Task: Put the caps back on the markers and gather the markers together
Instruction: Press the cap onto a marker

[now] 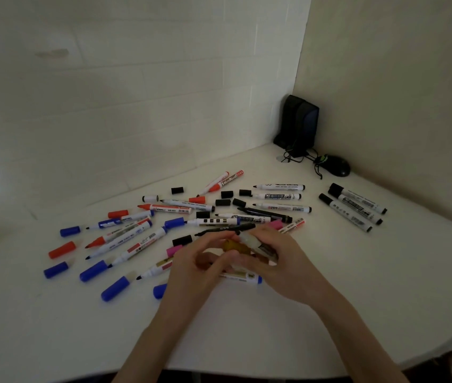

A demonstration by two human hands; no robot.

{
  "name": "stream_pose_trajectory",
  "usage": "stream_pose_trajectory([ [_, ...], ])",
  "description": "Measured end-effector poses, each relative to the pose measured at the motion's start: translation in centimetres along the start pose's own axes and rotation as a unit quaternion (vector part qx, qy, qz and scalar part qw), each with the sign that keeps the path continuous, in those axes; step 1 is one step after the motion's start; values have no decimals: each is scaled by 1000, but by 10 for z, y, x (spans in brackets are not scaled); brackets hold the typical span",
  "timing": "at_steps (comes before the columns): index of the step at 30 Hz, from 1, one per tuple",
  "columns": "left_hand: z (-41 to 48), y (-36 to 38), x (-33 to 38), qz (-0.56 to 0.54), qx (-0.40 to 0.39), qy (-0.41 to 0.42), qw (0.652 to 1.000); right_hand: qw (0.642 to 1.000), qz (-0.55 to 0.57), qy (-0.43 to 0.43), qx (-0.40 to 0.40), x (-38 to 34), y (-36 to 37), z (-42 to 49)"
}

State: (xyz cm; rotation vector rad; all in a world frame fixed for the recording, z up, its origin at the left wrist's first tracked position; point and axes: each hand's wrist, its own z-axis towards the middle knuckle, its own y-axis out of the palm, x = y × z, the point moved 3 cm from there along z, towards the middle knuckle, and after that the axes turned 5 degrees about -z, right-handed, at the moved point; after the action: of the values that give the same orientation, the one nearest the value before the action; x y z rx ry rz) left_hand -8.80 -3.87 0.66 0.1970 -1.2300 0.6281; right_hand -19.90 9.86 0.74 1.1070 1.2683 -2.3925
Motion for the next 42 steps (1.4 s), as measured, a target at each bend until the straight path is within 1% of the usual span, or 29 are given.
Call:
stream_pose_trajectory([
  [4, -2, -11, -2, -80, 52, -42, 995, 998, 54, 24, -19, 4, -4, -7],
  [5, -3, -13, -2, -90, 60, -47, 993, 998, 47, 27, -14, 5, -7, -9],
  [8, -3, -16, 0, -109, 67, -53, 990, 999, -1, 26, 37, 10, -19, -14],
  [12, -2, -16, 1, -116, 69, -61, 989, 996, 3, 41, 74, 12, -29, -18],
  [16, -2, -16, 4, -122, 75, -50, 988, 995, -12, 4, 101, 8, -34, -21],
  [23, -1, -16, 0, -107, 68, -36, 991, 998, -26, -3, 61, 6, -32, -18],
  [26, -3, -12, 0, -97, 54, -13, 994, 997, -59, -7, 40, 3, -28, -14],
  [29, -6, -8, 1, -62, 34, -1, 998, 992, -112, -38, 34, -6, -28, -12],
  [31, -6, -8, 0, -15, 25, 11, 1000, 992, -115, -48, 30, -12, -27, -13],
  [33, -5, -10, -2, 35, 5, 18, 999, 994, -96, -37, 34, -14, -27, -14],
  [36, -3, -13, -4, 159, -46, 66, 984, 997, -70, -15, 31, -12, -29, -15],
  [38, -4, -14, -5, 216, -72, 79, 970, 997, -68, -17, 24, -13, -29, -16],
  [40, -4, -14, -4, 231, -80, 89, 966, 997, -66, -26, 24, -14, -26, -15],
  [42, -4, -13, -3, 228, -61, 121, 964, 997, -63, -27, 35, -13, -20, -14],
])
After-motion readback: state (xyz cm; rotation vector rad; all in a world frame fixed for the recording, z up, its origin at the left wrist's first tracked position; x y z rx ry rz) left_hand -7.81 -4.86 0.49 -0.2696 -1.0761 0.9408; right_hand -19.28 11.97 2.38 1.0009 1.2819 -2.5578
